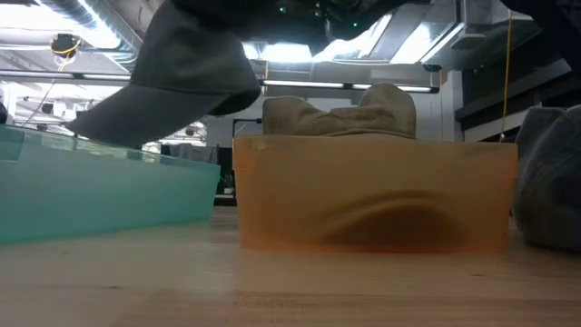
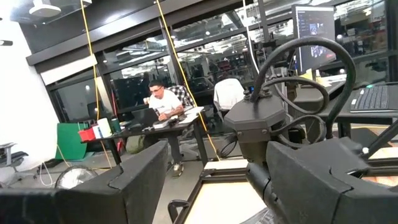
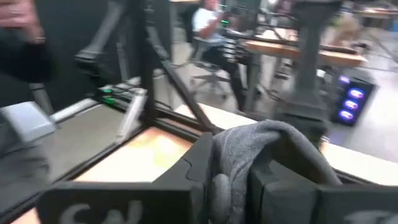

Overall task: Pick & Place hat
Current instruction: Put the top right blue cap into the green bin, then adjust the vase on the table

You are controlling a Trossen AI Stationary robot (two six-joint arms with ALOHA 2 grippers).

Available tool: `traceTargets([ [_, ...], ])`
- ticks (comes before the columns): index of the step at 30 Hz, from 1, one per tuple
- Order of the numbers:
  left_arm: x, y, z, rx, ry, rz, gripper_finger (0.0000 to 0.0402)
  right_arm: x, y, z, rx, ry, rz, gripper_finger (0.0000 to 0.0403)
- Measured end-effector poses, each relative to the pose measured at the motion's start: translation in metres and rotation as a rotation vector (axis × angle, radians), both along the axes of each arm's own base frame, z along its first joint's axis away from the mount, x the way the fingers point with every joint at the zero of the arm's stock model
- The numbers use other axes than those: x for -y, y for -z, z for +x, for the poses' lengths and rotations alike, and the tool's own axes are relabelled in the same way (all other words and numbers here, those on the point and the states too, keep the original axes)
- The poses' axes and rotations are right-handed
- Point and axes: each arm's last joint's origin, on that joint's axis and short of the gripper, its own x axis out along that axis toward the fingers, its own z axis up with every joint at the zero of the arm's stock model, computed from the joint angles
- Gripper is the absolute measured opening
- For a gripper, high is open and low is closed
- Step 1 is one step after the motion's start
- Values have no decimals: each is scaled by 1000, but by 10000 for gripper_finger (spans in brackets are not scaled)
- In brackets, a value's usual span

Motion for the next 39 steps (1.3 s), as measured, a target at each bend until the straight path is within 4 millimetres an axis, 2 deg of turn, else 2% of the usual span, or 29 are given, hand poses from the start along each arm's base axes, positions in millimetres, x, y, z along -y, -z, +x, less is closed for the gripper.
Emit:
traceTargets([
  [5, 0, 0, 0, -2, -3, 3, 269, 2, 1, 1, -8, 89, -9, 86],
  [16, -1, 2, 0, -20, -49, -6, 269, 4, 2, 2, -54, 154, 52, 253],
  [20, -1, 2, 0, -22, -48, -6, 269, 3, 4, 1, -87, 138, 86, 296],
  [30, -1, 2, 0, -20, -47, -13, 269, 7, 17, -1, -314, 246, 288, 311],
  [35, -1, 2, 0, -20, -47, -14, 269, 3, 15, 0, -298, 233, 283, 311],
  [39, -1, 2, 0, -19, -47, -16, 269, -1, 12, 0, -266, 152, 268, 311],
])
